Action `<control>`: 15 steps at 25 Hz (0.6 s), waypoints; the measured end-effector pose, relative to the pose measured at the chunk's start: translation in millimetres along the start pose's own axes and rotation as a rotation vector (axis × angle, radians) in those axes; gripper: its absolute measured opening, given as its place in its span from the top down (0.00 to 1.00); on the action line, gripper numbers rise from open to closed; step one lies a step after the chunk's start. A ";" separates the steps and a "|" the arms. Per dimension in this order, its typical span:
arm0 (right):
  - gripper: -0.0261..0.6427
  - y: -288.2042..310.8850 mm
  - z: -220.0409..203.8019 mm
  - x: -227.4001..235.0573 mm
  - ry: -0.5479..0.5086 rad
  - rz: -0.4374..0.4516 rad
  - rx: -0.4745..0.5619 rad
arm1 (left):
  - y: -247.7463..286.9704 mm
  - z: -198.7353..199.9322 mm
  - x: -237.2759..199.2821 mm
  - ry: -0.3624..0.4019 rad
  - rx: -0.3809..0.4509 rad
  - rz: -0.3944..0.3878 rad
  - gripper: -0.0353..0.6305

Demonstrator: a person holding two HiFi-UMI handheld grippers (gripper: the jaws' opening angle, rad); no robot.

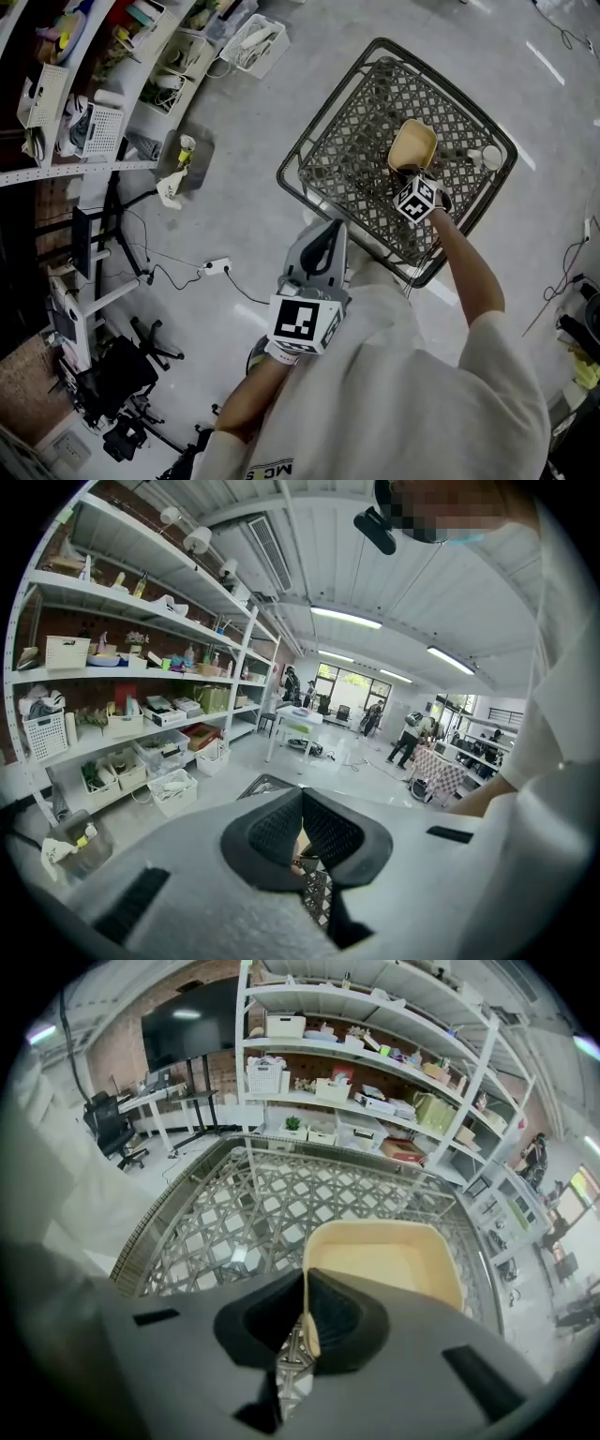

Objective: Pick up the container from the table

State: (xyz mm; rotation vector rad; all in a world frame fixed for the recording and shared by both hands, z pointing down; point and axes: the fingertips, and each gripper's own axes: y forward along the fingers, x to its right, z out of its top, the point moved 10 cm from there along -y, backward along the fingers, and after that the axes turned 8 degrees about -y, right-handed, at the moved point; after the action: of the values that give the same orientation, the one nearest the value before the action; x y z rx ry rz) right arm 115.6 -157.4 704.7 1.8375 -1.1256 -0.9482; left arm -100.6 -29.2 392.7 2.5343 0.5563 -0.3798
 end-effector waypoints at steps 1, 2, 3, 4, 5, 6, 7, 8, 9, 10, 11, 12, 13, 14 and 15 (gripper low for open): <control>0.92 -2.2 1.4 0.6 0.007 -0.006 0.009 | 0.1 -0.3 0.1 0.001 -0.002 -0.002 0.91; 0.92 -4.4 3.1 1.2 0.011 -0.012 0.018 | 0.3 0.0 0.3 0.003 -0.002 -0.005 0.91; 0.92 -6.8 5.0 2.1 0.013 -0.017 0.027 | 0.6 0.6 0.8 0.005 0.000 -0.008 0.91; 0.92 -9.8 7.0 2.9 0.017 -0.023 0.037 | 0.8 1.2 1.6 0.007 0.003 -0.011 0.91; 0.92 -13.5 9.1 3.8 0.024 -0.030 0.050 | 1.0 1.6 2.7 0.008 0.006 -0.014 0.91; 0.92 -17.8 11.2 4.5 0.036 -0.036 0.066 | 1.1 1.8 3.9 0.010 0.008 -0.016 0.91; 0.92 -22.6 13.5 5.0 0.054 -0.042 0.084 | 1.0 2.1 5.1 0.011 0.011 -0.019 0.91; 0.92 -27.8 16.0 5.2 0.077 -0.047 0.104 | 0.7 2.3 6.4 0.013 0.013 -0.021 0.91; 0.92 -33.5 19.2 5.0 0.098 -0.052 0.124 | 0.1 2.6 7.4 0.016 0.014 -0.022 0.91; 0.92 -39.5 22.9 4.4 0.114 -0.059 0.144 | -0.5 3.0 8.2 0.018 0.016 -0.023 0.91; 0.92 -45.7 27.2 3.7 0.124 -0.067 0.165 | -1.1 3.4 8.8 0.019 0.019 -0.025 0.91; 0.92 -52.0 31.9 3.1 0.132 -0.076 0.187 | -1.6 3.9 9.2 0.020 0.022 -0.025 0.91; 0.92 -58.3 36.7 2.6 0.138 -0.085 0.211 | -1.9 4.3 9.6 0.021 0.027 -0.026 0.91; 0.92 -64.6 41.7 2.0 0.144 -0.094 0.236 | -2.4 4.6 10.0 0.022 0.032 -0.025 0.91; 0.92 -71.2 46.6 1.1 0.149 -0.103 0.261 | -2.9 4.8 10.5 0.023 0.038 -0.025 0.91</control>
State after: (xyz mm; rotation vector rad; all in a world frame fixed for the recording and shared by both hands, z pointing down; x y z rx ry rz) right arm 100.1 -146.4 621.7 2.1568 -1.1124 -0.7328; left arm -93.4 -26.3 383.6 2.5729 0.5951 -0.3737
